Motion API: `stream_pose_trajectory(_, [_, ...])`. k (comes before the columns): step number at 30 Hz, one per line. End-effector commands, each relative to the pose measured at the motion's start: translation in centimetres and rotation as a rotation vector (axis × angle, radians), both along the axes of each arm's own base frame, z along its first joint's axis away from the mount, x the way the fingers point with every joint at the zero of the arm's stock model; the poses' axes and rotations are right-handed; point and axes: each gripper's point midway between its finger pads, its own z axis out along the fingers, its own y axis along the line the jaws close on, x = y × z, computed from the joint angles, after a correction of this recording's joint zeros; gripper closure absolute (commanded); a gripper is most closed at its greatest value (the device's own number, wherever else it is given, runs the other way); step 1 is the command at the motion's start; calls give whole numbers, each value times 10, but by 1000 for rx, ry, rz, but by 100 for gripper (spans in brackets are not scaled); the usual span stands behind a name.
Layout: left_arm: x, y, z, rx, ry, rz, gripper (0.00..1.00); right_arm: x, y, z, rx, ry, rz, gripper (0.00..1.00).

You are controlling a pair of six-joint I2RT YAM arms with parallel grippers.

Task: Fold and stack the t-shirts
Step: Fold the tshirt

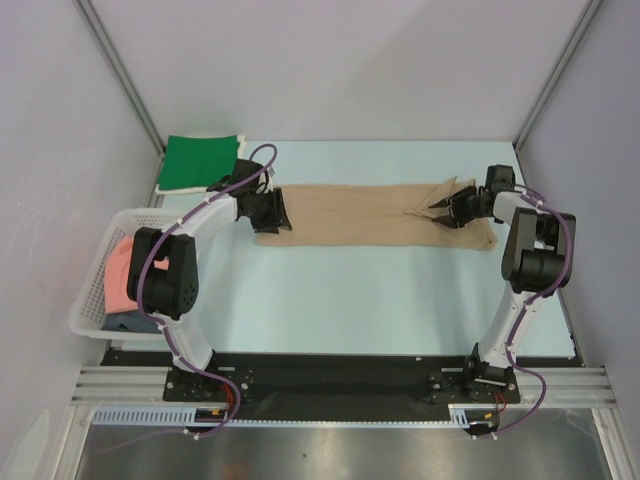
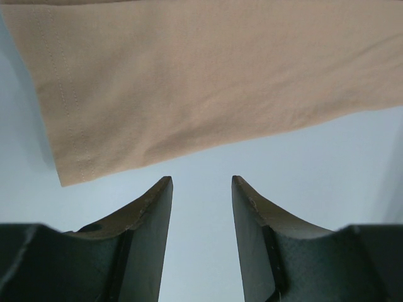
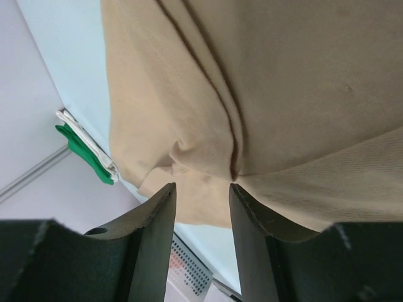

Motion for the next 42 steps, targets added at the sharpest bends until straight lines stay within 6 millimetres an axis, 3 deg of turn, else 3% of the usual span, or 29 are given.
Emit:
stream_pose_trajectory(1, [6, -7, 22, -26, -71, -34, 52, -8, -1, -3, -17, 32, -19, 55])
stream_pose_trajectory(9, [9, -7, 22, -34, -69, -34, 52, -4, -4, -23, -14, 45, -46, 58])
stream_pose_trajectory(18, [7, 1, 20, -24, -69, -22, 52, 11, -16, -11, -31, 16, -73, 59])
stream_pose_trajectory(33, [9, 4, 17, -43, -57, -12, 52, 21, -9, -14, 39, 22, -92, 61])
stream_pose_trajectory(37, [9, 5, 18, -43, -58, -11, 52, 23, -3, -16, 48, 26, -83, 72])
stream_pose_trajectory(38, [9, 5, 19, -45, -62, -10, 52, 22, -2, -15, 55, 30, -83, 87])
stream_pose_trajectory(40, [9, 6, 18, -45, -62, -6, 52, 19, 3, -4, 58, 21, -79, 100])
stream_pose_trajectory(42, [9, 6, 17, -45, -61, -4, 52, 14, 7, 2, 51, 28, -83, 100])
